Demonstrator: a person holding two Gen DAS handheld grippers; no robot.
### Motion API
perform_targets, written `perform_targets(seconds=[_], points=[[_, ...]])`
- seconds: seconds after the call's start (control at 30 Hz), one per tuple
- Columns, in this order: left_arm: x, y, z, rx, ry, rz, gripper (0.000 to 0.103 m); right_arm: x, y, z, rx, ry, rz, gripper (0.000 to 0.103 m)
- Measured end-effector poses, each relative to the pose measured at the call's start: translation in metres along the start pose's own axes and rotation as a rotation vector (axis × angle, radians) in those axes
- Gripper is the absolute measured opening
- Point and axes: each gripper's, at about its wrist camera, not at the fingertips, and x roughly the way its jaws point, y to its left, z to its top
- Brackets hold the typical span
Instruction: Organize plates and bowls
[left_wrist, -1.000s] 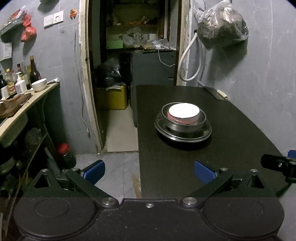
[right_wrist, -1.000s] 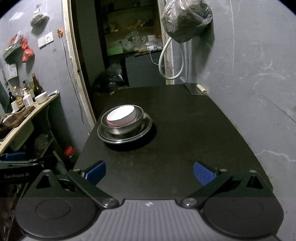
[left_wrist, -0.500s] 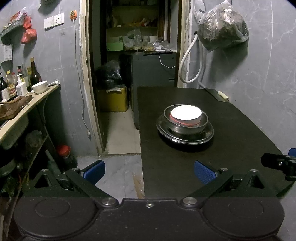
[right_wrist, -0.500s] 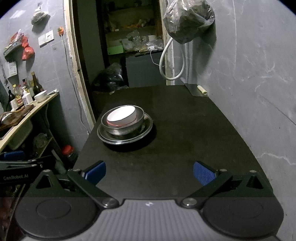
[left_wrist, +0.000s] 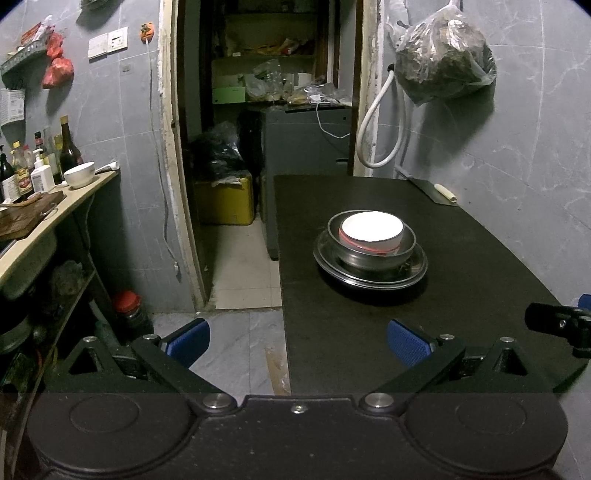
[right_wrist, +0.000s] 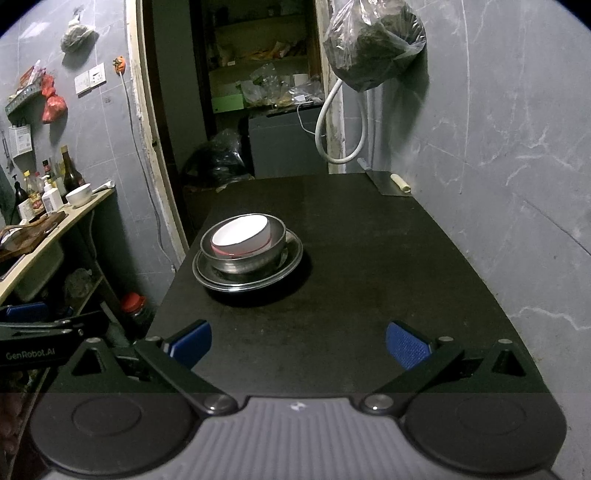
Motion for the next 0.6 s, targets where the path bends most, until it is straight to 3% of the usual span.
perform_targets(seconds=[0.6], points=[[-0.0032,0.0025,0.0013,-0.001,-0.006,0.005,0.102,-0.0019,0.0007,0.0012,0.000,-0.006,-0.002,0.103]])
